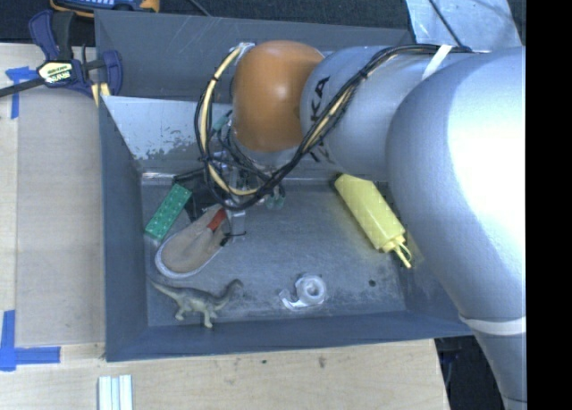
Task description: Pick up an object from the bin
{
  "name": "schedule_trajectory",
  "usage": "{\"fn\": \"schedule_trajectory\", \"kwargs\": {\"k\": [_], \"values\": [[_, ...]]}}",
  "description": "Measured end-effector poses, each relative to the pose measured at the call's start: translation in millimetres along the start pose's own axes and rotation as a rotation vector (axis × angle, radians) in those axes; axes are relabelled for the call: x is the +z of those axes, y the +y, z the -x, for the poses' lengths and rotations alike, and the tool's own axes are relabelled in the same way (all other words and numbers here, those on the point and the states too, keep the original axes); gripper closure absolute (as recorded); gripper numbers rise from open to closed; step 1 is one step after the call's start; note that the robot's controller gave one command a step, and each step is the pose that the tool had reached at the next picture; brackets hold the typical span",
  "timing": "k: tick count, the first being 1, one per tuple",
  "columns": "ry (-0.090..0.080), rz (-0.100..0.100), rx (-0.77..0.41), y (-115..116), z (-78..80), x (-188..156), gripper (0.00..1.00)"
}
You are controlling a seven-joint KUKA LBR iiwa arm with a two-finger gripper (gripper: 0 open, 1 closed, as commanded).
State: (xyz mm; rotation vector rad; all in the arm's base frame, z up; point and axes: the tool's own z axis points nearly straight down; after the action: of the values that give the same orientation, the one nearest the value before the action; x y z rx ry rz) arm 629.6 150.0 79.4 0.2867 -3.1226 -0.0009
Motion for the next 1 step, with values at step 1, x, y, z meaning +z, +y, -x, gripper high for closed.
{"fn": "schedule_trajectory", "kwargs": {"k": [1], "values": [[-0.013,-0.002,-0.206,-3.9,-56.0,5.6,0.00]]}}
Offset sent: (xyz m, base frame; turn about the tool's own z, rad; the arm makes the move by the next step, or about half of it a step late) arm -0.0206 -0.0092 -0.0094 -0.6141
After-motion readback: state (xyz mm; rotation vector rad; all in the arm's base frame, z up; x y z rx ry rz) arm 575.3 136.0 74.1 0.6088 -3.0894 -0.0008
